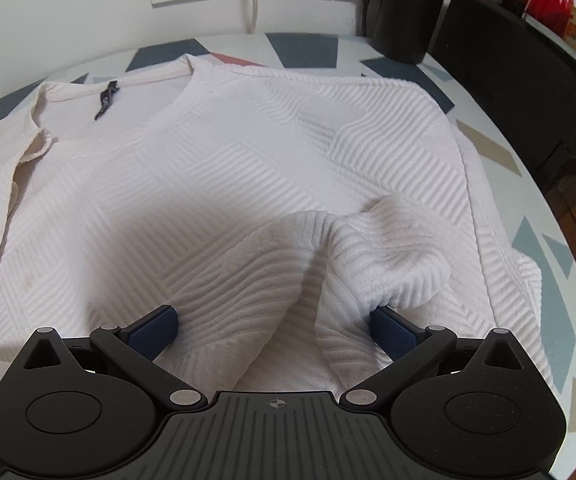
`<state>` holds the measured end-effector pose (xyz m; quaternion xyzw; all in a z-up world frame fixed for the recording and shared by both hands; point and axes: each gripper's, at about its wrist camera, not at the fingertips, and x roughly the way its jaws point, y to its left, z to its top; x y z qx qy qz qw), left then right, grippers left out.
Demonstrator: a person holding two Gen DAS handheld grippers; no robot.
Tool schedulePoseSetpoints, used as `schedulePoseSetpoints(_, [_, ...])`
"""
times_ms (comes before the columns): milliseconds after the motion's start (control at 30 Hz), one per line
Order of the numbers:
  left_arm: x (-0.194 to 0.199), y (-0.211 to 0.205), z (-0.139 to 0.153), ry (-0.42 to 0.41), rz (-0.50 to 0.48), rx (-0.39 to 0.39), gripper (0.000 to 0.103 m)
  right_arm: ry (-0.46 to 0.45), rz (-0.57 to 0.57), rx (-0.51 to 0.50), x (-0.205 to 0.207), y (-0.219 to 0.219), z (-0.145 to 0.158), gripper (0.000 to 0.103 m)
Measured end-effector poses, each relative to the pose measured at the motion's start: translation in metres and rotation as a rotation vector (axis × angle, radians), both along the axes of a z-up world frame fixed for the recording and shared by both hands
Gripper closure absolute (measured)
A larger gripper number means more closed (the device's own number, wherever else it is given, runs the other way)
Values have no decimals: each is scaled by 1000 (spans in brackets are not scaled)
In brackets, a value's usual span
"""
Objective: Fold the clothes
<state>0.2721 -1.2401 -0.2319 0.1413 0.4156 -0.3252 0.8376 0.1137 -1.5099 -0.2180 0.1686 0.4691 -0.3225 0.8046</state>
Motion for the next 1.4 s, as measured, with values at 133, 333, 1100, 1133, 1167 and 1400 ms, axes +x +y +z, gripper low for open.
schedulePoseSetpoints(133, [2,-2,8,38,25,-13,0,-87,75,-16,-12,-5,17,1])
schedulePoseSetpoints(333, [-9,-9,39,19,112,-79,0,-221,101,-26,-45,-38,48,1])
schedulePoseSetpoints(1100, [-68,-139,36,260,-160,-180,0,-256,-71,34,-139,-129,39,1])
schedulePoseSetpoints(1133, [-73,-149,37,259,-202,-180,0,-258,-86,35,-144,-132,38,1])
schedulePoseSetpoints(1167, [-79,-160,37,258,-251,-179,0,-259,-102,35,-149,-134,38,1])
schedulePoseSetpoints(1400, [-105,-212,11,259,-443,-112,0,-239,-63,81,-162,-143,23,18])
